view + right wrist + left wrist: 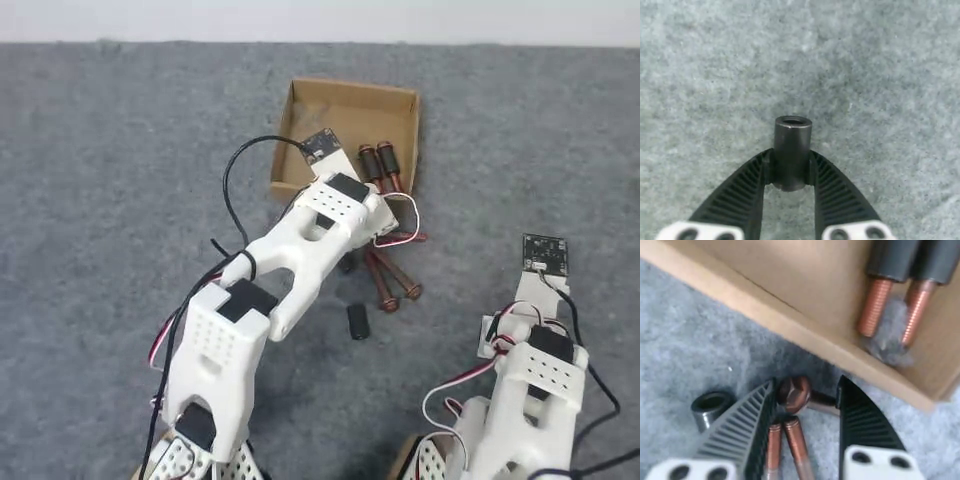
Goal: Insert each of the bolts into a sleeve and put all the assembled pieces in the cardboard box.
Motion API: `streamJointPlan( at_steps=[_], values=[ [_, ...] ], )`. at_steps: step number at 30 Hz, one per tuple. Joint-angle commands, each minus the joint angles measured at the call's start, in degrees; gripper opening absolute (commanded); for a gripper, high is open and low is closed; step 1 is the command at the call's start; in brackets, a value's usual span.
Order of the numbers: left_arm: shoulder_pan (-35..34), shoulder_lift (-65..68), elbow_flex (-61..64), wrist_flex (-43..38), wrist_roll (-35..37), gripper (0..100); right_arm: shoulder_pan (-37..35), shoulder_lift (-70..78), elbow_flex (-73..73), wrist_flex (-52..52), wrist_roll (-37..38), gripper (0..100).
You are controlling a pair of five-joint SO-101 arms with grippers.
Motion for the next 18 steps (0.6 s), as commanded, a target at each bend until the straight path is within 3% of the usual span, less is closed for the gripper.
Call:
streamJointPlan(
  at_steps=[1,8,14,16,18],
  values=[
    [-1.5,-0.5,-2.4,0.8,0.2,18,-0.7,-1.8,-0.3,-0.9,0.7,0.7],
    [-5.6,-0.3,-4.2,1.6,0.4,18,-0.7,-1.8,-0.3,-0.9,0.7,0.7],
    [-5.1,-0.6,-4.3,1.6,0.1,5,-0.7,-1.8,-0.3,-0.9,0.7,0.7],
    [-4.8,-1.1,-4.4,1.8,-1.5,6,-0.7,-1.8,-0.3,-0.9,0.7,0.7],
    [-4.7,-2.6,-4.4,3.5,-2.7,13,-0.7,-1.8,-0.3,-0.9,0.7,0.7]
  ],
)
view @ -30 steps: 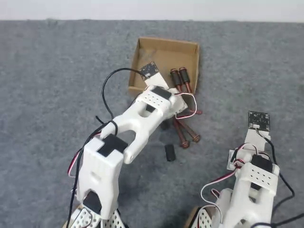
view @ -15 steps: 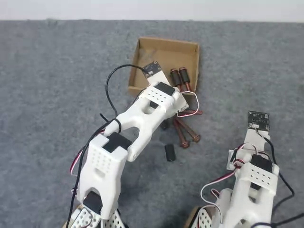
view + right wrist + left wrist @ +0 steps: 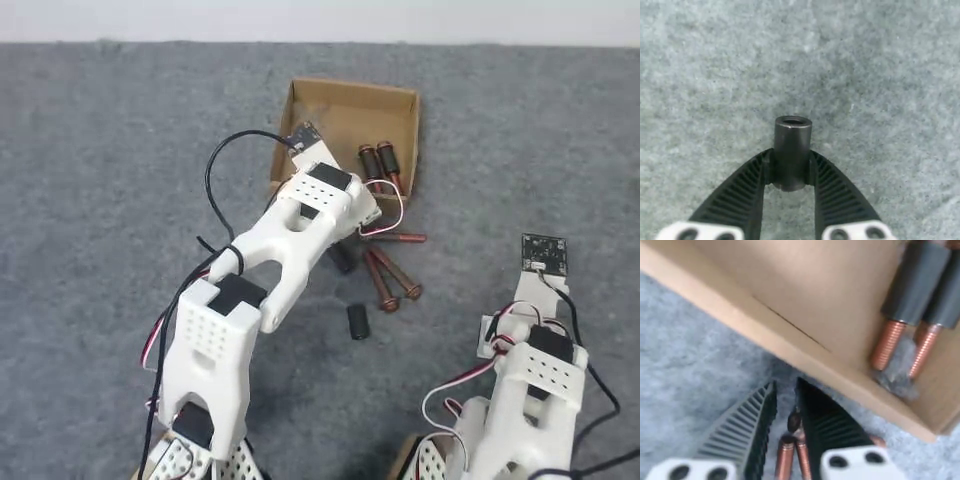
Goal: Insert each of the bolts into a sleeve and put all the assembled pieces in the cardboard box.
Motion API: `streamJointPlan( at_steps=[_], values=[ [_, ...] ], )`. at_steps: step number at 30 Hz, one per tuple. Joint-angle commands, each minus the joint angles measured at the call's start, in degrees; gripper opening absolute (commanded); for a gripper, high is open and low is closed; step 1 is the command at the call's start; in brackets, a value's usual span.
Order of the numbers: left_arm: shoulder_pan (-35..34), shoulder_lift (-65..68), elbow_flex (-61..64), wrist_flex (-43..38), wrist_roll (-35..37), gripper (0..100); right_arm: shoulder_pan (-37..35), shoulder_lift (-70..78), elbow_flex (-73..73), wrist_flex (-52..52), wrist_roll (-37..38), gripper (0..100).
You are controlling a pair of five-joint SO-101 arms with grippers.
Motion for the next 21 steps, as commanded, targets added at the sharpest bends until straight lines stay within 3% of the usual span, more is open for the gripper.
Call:
streamJointPlan(
  at_steps=[1,5,7,10,16,21],
  values=[
    [0.1,-3.4,-3.0,3.3,-2.4,19,-0.6,-1.8,-0.3,-0.9,0.7,0.7],
    [3.9,-6.8,-2.8,8.4,-2.6,44,-0.6,-1.8,-0.3,-0.9,0.8,0.7],
    [6.7,-7.6,-2.8,10.5,-2.6,49,-0.6,-1.8,-0.3,-0.9,0.8,0.7],
    [9.2,-7.0,-2.7,10.9,-2.5,49,-0.6,-1.8,-0.3,-0.9,0.8,0.7],
    [7.8,-2.3,-3.1,7.1,-2.4,48,-0.6,-1.8,-0.3,-0.9,0.8,0.7],
    [7.6,0.0,-4.4,5.2,-2.4,30,-0.6,-1.8,-0.3,-0.8,0.8,0.7]
  ],
)
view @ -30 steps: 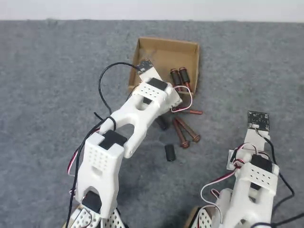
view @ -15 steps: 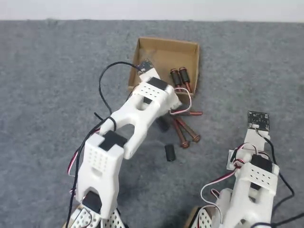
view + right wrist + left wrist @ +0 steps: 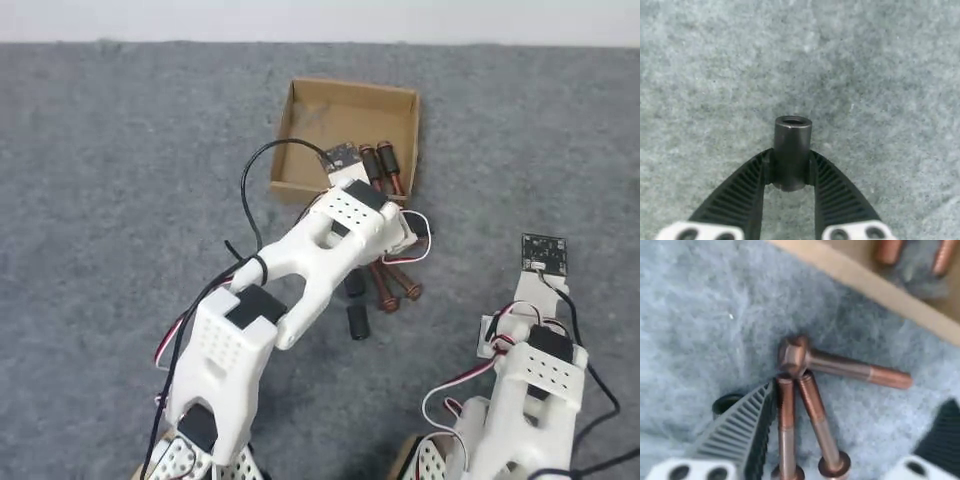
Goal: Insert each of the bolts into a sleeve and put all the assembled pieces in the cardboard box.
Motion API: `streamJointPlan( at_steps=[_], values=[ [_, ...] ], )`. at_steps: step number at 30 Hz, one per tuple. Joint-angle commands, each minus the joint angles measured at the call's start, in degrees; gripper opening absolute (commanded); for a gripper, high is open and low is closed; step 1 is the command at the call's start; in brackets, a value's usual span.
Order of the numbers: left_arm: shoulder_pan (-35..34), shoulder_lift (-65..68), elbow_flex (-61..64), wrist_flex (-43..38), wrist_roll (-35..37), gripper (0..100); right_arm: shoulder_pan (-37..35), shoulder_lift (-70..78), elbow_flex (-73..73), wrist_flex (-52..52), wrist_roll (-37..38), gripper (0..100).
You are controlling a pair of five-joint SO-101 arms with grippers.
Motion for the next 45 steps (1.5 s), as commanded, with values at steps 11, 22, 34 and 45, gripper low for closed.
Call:
streamJointPlan(
  at_steps=[11,22,34,45],
  values=[
    [-4.1,4.6,-9.5,-0.5,-0.5,19,-0.6,-1.8,-0.3,-0.6,2.2,0.7],
    [-10.4,4.3,-10.1,4.0,-0.7,5,-0.6,-1.8,-0.3,-0.6,2.3,0.7],
    [-19.0,3.3,-10.2,6.9,-6.9,5,-0.6,-1.8,-0.3,-0.5,2.3,0.7],
    [-29.2,-1.9,-5.6,12.9,-25.9,5,-0.6,-1.8,-0.3,-0.7,2.4,0.7]
  ],
)
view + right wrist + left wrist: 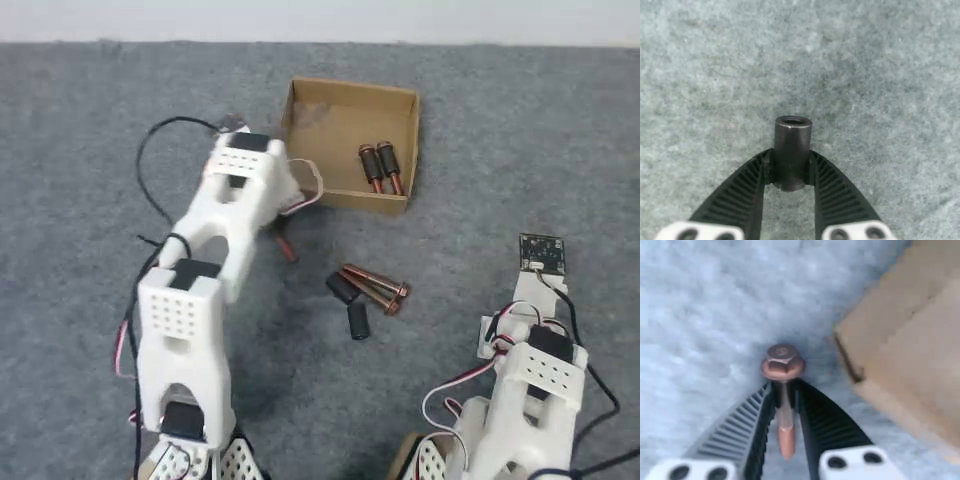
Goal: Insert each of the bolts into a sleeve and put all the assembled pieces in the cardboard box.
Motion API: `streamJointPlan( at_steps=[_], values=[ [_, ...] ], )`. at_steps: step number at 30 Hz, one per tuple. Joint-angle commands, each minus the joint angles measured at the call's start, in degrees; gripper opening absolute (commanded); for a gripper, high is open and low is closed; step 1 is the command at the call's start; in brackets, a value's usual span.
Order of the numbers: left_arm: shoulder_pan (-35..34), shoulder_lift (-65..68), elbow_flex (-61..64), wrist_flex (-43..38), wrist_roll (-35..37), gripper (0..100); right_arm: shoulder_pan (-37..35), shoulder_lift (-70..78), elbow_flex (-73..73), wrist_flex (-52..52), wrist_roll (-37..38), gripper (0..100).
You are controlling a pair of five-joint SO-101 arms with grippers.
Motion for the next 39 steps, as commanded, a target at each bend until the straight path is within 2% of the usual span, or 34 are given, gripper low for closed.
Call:
streamJointPlan(
  at_steps=[1,4,6,10,16,19,24,27,30,35,39],
  values=[
    [-3.5,-5.1,1.5,3.4,-16.2,5,-0.6,-1.8,-0.2,-0.7,1.1,0.7],
    [-3.5,-4.8,2.2,6.0,-26.7,5,-0.7,-1.9,0.2,-0.9,1.1,0.7],
    [-3.3,-5.5,4.5,4.3,-32.2,5,-0.7,-1.9,0.2,-0.9,1.1,0.7],
    [-3.0,-10.1,10.8,-1.3,-36.2,5,-0.7,-1.9,0.3,-0.9,1.1,0.7],
    [-1.7,-19.4,21.2,-8.2,-36.2,6,-0.7,-1.9,0.3,-0.9,1.1,0.7],
    [-1.9,-19.6,21.9,-8.6,-36.0,6,-0.7,-1.9,0.3,-0.9,1.1,0.7],
    [-2.2,-18.9,21.9,-8.0,-35.7,16,-0.7,-1.9,0.3,-0.9,1.1,0.7],
    [-2.1,-18.8,21.9,-7.8,-35.7,19,-0.7,-1.9,0.3,-0.9,1.1,0.7],
    [-2.2,-18.7,21.9,-8.8,-35.5,19,-0.7,-1.9,0.3,-0.8,1.1,0.7],
    [-2.2,-18.5,22.2,-12.8,-29.0,12,-0.6,-1.9,0.2,-0.7,1.1,0.7],
    [-2.3,-14.7,20.4,-14.2,-29.1,8,-0.3,-1.9,0.2,-0.6,1.1,0.7]
  ],
)
